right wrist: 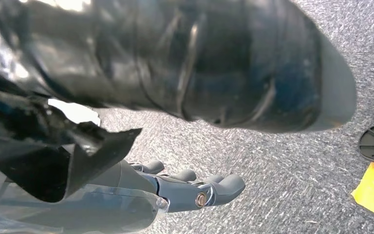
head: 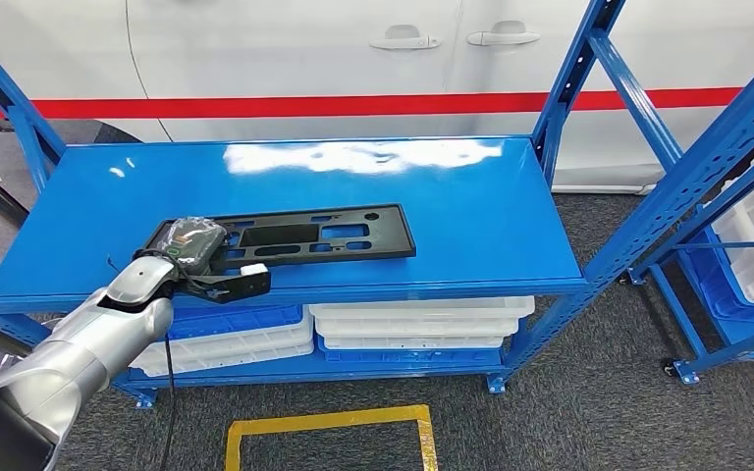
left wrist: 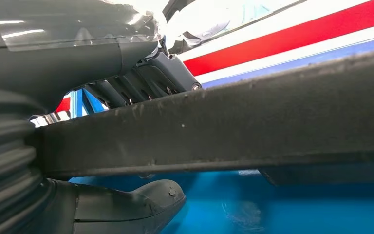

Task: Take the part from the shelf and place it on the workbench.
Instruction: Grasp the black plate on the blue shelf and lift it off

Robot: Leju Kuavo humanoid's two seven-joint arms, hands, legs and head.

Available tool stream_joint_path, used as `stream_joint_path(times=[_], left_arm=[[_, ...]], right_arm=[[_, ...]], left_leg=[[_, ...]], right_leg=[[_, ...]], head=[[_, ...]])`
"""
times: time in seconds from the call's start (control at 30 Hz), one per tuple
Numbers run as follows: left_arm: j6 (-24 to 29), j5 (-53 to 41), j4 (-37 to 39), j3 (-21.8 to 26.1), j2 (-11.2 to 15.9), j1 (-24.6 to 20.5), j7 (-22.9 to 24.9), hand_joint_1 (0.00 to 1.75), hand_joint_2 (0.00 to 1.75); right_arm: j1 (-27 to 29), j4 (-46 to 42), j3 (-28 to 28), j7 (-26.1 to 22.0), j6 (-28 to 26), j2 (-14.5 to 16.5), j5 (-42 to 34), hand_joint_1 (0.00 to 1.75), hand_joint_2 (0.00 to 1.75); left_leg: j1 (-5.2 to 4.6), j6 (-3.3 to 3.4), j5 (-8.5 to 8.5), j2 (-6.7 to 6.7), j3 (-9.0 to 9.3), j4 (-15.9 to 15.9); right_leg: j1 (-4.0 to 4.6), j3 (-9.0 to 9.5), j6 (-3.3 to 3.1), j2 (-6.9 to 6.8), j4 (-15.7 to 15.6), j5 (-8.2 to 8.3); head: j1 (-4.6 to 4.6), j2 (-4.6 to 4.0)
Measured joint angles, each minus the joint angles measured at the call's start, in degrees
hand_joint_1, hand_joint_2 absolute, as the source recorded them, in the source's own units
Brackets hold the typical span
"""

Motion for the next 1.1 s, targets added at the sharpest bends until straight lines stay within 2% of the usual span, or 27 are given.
stream_joint_path(times=[0.63,0.9,1.0,1.1], left_arm=[[-0.47,0.25,0.02,0.10,0.03,0.19,0.07,1.75,1.75],[4.45,-3.87,0.02,0.24,0.03,0.64,3.36,1.75,1.75],[10.54,-8.45,-0.12,0.24,0.31,0.58,5.69,1.75,1.75],[16.43,-18.13,-2.85,1.40,1.71,0.56,7.59,1.75,1.75]], right_arm=[[0.01,0.00,0.00,0.02,-0.03,0.01,0.00,0.00,0.00],[0.01,0.00,0.00,0.21,-0.28,0.05,0.00,0.00,0.00],[-0.01,0.00,-0.07,0.56,-0.87,0.08,0.00,0.00,0.00],[0.01,0.00,-0.36,0.85,-1.43,0.26,0.00,0.00,0.00]], left_leg=[[0.00,0.00,0.00,0.00,0.00,0.00],[0.00,0.00,0.00,0.00,-0.01,0.00],[0.00,0.00,0.00,0.00,-0.01,0.00],[0.00,0.00,0.01,0.00,-0.01,0.00]], right_leg=[[0.00,0.00,0.00,0.00,0.00,0.00],[0.00,0.00,0.00,0.00,0.00,0.00],[0.01,-0.01,0.00,0.00,0.01,0.00],[0.01,-0.02,0.00,0.01,0.01,0.00]], head=[[0.00,0.00],[0.00,0.00],[0.00,0.00],[0.00,0.00]])
